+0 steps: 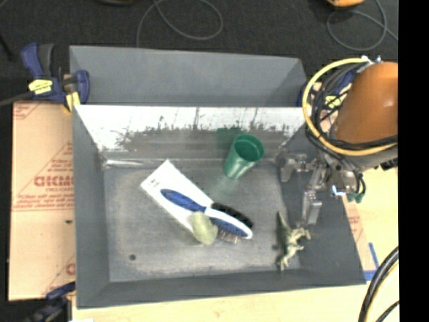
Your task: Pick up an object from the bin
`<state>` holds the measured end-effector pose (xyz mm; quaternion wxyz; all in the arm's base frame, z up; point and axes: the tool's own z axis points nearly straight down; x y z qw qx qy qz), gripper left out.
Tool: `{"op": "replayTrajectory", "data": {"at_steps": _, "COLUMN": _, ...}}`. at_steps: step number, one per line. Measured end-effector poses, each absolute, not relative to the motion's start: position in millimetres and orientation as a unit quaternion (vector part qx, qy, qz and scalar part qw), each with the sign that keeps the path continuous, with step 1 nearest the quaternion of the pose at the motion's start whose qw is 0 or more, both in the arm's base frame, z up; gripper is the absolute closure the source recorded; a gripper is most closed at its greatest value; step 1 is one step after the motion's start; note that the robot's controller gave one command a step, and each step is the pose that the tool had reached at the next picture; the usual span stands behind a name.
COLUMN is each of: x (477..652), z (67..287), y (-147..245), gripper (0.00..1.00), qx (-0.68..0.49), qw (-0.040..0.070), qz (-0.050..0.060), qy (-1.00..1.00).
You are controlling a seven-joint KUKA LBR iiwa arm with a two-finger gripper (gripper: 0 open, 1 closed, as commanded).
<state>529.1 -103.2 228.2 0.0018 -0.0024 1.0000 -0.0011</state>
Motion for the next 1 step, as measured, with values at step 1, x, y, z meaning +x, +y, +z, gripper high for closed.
{"op": "replayTrajectory", "data": {"at_steps": 1, "x": 529.1, "z": 228.2, "y": -103.2, "gripper": 0.0, "qx": -0.003, "qw": 0.002, "qz": -0.001, "qy": 1.0}}
